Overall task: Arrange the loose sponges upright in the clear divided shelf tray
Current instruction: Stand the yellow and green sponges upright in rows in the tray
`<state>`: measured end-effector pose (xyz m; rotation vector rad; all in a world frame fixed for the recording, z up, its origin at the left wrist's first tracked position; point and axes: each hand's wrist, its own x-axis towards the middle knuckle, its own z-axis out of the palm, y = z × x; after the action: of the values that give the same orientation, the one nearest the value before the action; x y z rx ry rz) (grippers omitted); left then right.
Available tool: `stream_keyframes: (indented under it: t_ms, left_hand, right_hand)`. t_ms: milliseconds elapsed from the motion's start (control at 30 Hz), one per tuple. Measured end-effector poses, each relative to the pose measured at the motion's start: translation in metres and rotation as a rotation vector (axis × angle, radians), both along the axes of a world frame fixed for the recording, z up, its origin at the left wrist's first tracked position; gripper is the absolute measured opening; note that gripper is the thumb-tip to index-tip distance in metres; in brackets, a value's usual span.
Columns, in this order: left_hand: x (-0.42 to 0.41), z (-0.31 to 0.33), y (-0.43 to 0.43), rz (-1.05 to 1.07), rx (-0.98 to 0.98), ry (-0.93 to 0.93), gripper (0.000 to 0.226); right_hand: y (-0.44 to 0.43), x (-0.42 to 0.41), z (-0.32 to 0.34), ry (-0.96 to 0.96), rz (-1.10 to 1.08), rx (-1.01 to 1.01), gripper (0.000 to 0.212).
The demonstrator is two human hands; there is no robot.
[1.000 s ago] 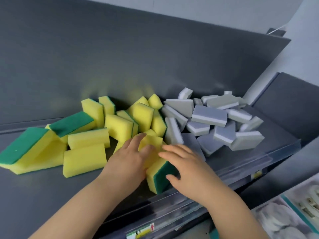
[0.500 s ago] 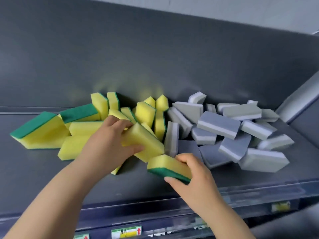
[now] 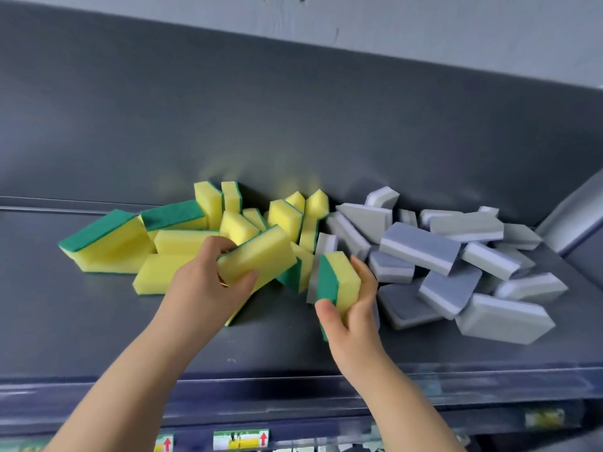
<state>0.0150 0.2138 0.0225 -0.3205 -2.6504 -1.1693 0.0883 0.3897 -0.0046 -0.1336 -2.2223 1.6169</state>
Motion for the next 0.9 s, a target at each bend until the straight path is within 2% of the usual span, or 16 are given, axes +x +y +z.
stream_keyframes:
  t_ms: [67, 100, 267, 367, 467, 533, 567, 633, 700, 767, 833, 900]
  left_hand:
    - [0.002, 0.000, -0.001, -0.004, 0.032, -0.029, 0.044]
    - [0.002, 0.000, -0.001, 0.001, 0.044, -0.044, 0.045]
    - [0.004, -0.004, -0.003, -0.122, 0.293, -0.183, 0.039]
    - [0.010, -0.001, 0.000, -0.207, 0.335, -0.234, 0.040]
    - [0.016, -0.002, 0.006, -0.311, 0.449, -0.278, 0.063]
    - [0.019, -0.004, 0.009, -0.377, 0.443, -0.244, 0.085]
    - [0.021, -0.005, 0.010, -0.397, 0.415, -0.219, 0.089]
    - [0.022, -0.007, 0.014, -0.390, 0.369, -0.182, 0.081]
    - [0.023, -0.007, 0.015, -0.335, 0.381, -0.171, 0.059]
    - [0.022, -0.007, 0.012, -0.248, 0.350, -0.126, 0.048]
    - [0.022, -0.004, 0.003, -0.175, 0.277, -0.030, 0.043]
    - [0.025, 0.001, -0.013, -0.133, 0.249, 0.039, 0.049]
  right_hand:
    - [0.000, -0.001, -0.001, 0.020, 0.040, 0.006, 0.088]
    - [0.000, -0.002, -0.002, 0.002, 0.051, -0.002, 0.091]
    - [0.001, -0.001, 0.000, 0.002, 0.062, -0.143, 0.058]
    - [0.004, 0.000, 0.007, -0.003, 0.106, -0.222, 0.061]
    - [0.007, -0.002, 0.015, -0.004, 0.119, -0.272, 0.072]
    - [0.009, -0.004, 0.020, 0.010, 0.111, -0.251, 0.086]
    - [0.009, -0.005, 0.020, 0.007, 0.108, -0.223, 0.089]
    - [0.010, -0.005, 0.020, -0.012, 0.101, -0.181, 0.083]
    - [0.007, -0.004, 0.022, -0.039, 0.121, -0.194, 0.059]
    - [0.002, -0.004, 0.024, -0.037, 0.166, -0.196, 0.036]
    - [-0.003, -0.004, 0.026, 0.012, 0.159, -0.200, 0.028]
    - [-0.011, -0.004, 0.030, 0.070, 0.129, -0.171, 0.032]
